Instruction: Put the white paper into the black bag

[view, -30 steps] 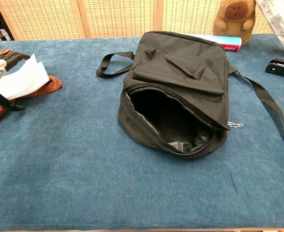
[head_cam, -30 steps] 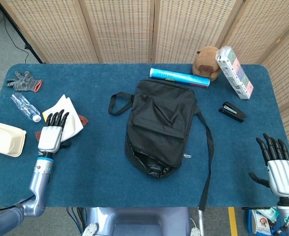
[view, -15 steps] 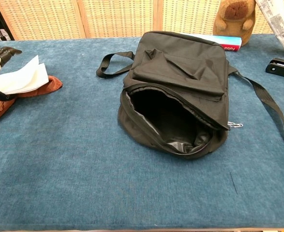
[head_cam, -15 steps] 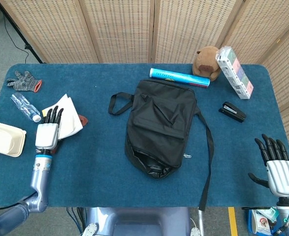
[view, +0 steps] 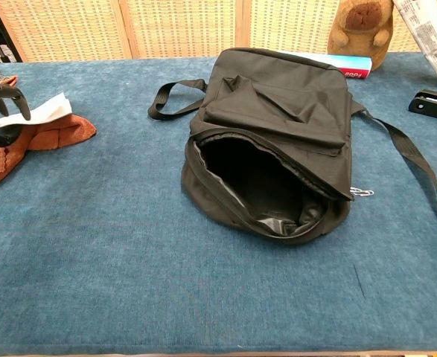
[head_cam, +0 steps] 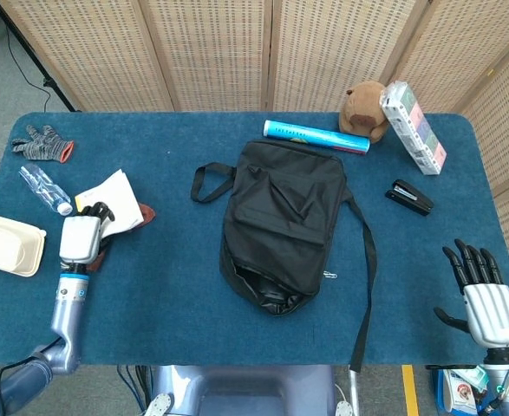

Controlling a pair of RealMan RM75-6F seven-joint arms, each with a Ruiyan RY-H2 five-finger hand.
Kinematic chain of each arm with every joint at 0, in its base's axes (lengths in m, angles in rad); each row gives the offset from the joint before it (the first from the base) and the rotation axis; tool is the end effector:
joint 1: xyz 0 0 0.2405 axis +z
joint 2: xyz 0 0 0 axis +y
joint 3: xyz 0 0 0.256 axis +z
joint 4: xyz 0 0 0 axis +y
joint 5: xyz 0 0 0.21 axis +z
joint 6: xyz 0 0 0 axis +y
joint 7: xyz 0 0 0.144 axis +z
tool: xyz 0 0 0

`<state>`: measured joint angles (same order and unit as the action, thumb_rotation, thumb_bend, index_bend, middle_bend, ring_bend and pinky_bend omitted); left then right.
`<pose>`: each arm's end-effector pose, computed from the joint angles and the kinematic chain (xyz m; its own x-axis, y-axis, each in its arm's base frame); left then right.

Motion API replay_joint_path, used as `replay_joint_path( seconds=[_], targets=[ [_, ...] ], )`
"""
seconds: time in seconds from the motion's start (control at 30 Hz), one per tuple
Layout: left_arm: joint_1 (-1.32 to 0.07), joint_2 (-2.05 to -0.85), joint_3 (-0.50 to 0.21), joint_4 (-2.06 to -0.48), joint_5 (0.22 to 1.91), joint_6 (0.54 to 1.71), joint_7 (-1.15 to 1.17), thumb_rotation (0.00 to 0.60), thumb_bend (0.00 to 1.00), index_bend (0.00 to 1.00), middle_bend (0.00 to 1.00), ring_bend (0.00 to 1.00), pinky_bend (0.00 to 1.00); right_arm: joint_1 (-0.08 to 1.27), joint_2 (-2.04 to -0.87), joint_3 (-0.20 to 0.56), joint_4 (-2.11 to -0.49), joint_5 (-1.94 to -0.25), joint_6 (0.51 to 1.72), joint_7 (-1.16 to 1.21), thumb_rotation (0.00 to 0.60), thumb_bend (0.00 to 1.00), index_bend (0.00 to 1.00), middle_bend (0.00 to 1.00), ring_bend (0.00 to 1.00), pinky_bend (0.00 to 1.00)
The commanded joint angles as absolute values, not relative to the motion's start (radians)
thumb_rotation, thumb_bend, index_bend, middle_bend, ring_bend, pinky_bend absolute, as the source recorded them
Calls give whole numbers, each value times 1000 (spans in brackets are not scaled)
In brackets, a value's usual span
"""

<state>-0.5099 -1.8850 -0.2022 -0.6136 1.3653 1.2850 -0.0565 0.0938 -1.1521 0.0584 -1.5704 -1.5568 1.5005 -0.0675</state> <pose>-0.2948 0.3445 0.0059 0.4749 -0.1174 0.8722 0.8726 -0.0657 -0.4840 -0.3057 -0.1857 0.1523 0.4659 0.0310 0.8843 -0.8816 -0.0697 0.4669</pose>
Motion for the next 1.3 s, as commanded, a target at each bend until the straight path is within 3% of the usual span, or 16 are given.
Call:
replay_joint_path(
  seconds=[0.03,0.33,0.73,1.03,1.3],
  targets=[
    [-509,-1909,-179,-532,1406,1342,-125,600,542,755,553,551,669,96,-1150,52,-1583,-1561,1492,-60,600,0,0,0,0,0],
    [-520,-1910,-153,-435,1457,1421,-232,600,575,794,586,594,698,156,-1095,59,-1673,-1567,1404,22,600,0,0,0,0,0],
    [-565,-1883,-165,-434,1482,1512,-240,600,574,799,589,597,697,303,-1054,107,-1812,-1538,1206,83,600,0,0,0,0,0],
    [-628,-1848,-172,-458,1515,1575,-187,600,574,801,590,598,697,419,-1204,135,-1842,-1479,1077,10,600,0,0,0,0,0],
    [-679,-1811,-186,-504,1522,1589,-142,600,570,803,590,598,697,456,-1342,159,-1897,-1353,1072,-107,600,0,0,0,0,0]
  ],
)
